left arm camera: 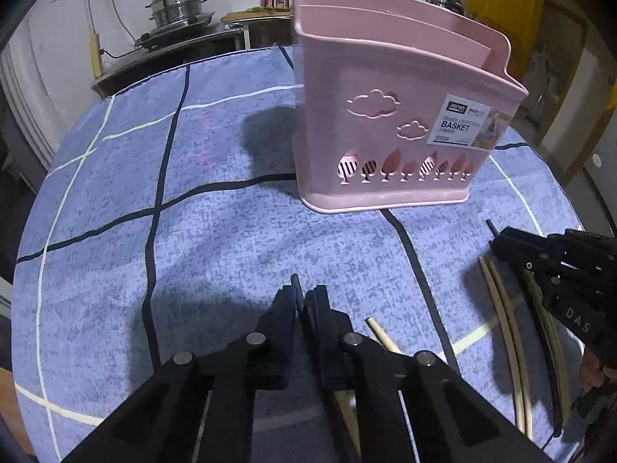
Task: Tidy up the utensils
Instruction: 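Lower the left tool and close on a black chopstick while the right tool grasps the other black chopstick, then lift both black chopsticks and carry them over the pink basket with both tools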
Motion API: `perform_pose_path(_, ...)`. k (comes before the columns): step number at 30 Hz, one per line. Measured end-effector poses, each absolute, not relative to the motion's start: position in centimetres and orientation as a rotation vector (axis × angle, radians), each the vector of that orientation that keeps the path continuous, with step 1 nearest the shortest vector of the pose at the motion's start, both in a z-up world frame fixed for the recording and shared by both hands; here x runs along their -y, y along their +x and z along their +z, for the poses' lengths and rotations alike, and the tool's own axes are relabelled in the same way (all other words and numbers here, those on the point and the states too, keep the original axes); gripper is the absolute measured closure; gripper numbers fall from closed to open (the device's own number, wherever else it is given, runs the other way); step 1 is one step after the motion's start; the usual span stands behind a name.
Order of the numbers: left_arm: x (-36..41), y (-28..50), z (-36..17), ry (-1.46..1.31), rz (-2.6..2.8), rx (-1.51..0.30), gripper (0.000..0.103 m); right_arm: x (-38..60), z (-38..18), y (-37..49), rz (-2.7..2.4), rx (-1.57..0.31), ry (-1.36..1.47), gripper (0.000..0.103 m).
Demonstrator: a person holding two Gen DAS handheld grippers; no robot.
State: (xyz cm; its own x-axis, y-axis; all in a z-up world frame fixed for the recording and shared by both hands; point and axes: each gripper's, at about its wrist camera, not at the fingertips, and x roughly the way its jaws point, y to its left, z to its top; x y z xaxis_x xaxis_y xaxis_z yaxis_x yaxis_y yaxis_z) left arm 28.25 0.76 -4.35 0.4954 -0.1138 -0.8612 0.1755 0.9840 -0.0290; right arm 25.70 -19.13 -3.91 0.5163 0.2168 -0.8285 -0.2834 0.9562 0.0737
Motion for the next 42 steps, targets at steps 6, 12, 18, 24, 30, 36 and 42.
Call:
perform_pose_path(6,-1.0,28.5,-4.3,0.032,-0.183,-1.049,0.099,19.0,-4.0,25.7,0.303,-0.979,-0.069,0.098)
perform_pose_path(12,-1.4,28.9,-3.8,0.011,-0.201,-1.044,0.099,19.1,-3.9,25.6,0.314,-0.976,-0.054,0.098)
perform_pose_path(18,-1.8,28.8,-2.2,0.009,-0.208,-1.008,0.099,19.4,-3.3,25.2,0.326,-0.958,-0.034,0.098)
perform_pose_path(24,-2.3,28.1,0.3,0.0,-0.211,-0.96,0.099,19.7,-1.3,24.7,0.344,-0.915,-0.013,0.098)
perform_pose_path(30,-2.7,26.7,4.1,-0.014,-0.22,-0.887,0.099,20.1,2.4,23.4,0.366,-0.834,0.003,0.098)
perform_pose_path(36,-2.7,24.5,8.1,-0.013,-0.239,-0.798,0.099,19.8,6.5,21.8,0.392,-0.737,0.011,0.098)
perform_pose_path(42,-2.7,22.4,11.8,-0.01,-0.256,-0.72,0.099,19.8,9.4,20.2,0.406,-0.663,0.003,0.098)
